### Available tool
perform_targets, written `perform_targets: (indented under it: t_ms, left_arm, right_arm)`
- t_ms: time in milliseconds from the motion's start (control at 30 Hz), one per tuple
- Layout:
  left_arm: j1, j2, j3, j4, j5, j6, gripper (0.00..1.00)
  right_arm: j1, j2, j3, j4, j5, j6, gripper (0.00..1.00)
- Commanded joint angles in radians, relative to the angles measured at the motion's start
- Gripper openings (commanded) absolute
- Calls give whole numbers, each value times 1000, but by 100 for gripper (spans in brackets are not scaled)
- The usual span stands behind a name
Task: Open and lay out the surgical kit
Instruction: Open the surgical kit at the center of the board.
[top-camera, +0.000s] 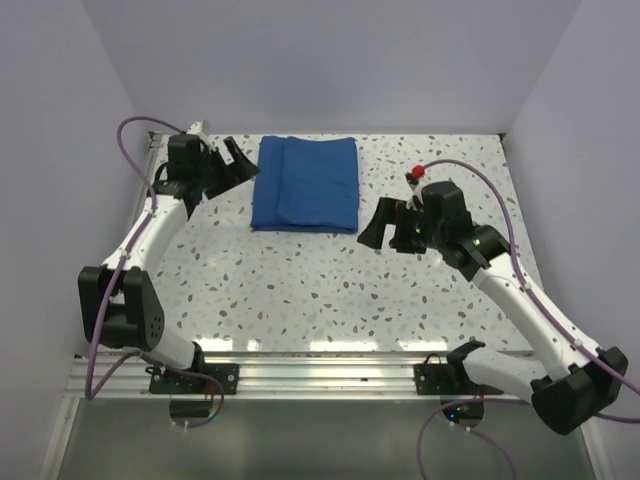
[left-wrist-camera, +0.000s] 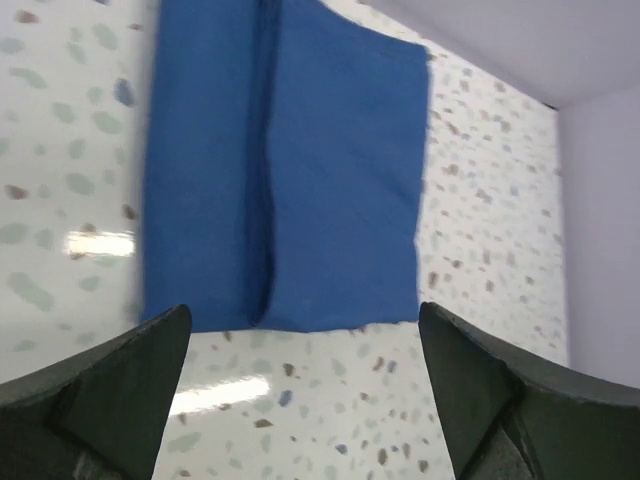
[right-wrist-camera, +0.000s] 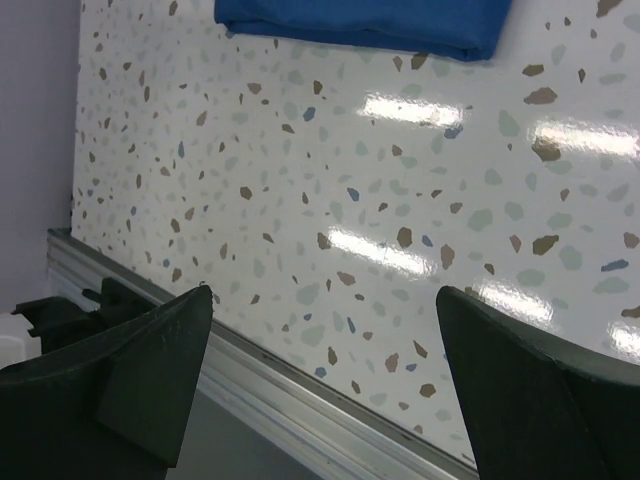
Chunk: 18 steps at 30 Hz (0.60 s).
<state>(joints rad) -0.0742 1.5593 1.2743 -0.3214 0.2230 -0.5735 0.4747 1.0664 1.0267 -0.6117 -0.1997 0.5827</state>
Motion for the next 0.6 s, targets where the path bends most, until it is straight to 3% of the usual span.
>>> perform_targets:
  t_ms: [0, 33, 67, 133, 200, 233, 267, 367, 500, 567]
  left_arm:
    - [20, -140, -189, 392, 369, -257, 100]
    - [27, -148, -366, 589, 482, -364, 95]
    - [27, -148, -430, 833, 557, -544, 85]
    - [24, -207, -507, 839, 483, -565, 78]
    - [22, -264, -483, 614, 423, -412, 78]
    - [22, -301, -399, 493, 350, -340, 78]
    - [22, -314, -347, 221, 281, -207, 79]
    - [21, -352, -213, -76, 98, -87, 74]
    - [21, -468, -202, -220, -54, -54, 70]
    - [19, -507, -213, -263, -76, -39, 70]
  right_arm:
    - [41, 142, 174, 29, -29, -20, 98]
    - [62, 196, 221, 8, -9, -30, 97]
    - [111, 286, 333, -40, 14, -61, 96]
    - [192, 393, 517, -123, 124, -116, 95]
    - [222, 562, 649, -190, 213, -132, 95]
    - [241, 617, 788, -224, 226, -136, 95]
    - [249, 741, 861, -288, 236, -142, 94]
    - [295, 910, 1117, -374, 295, -156, 93]
    - [335, 1250, 1512, -503, 371, -143, 92]
    - [335, 1325, 1566, -514, 381, -116, 91]
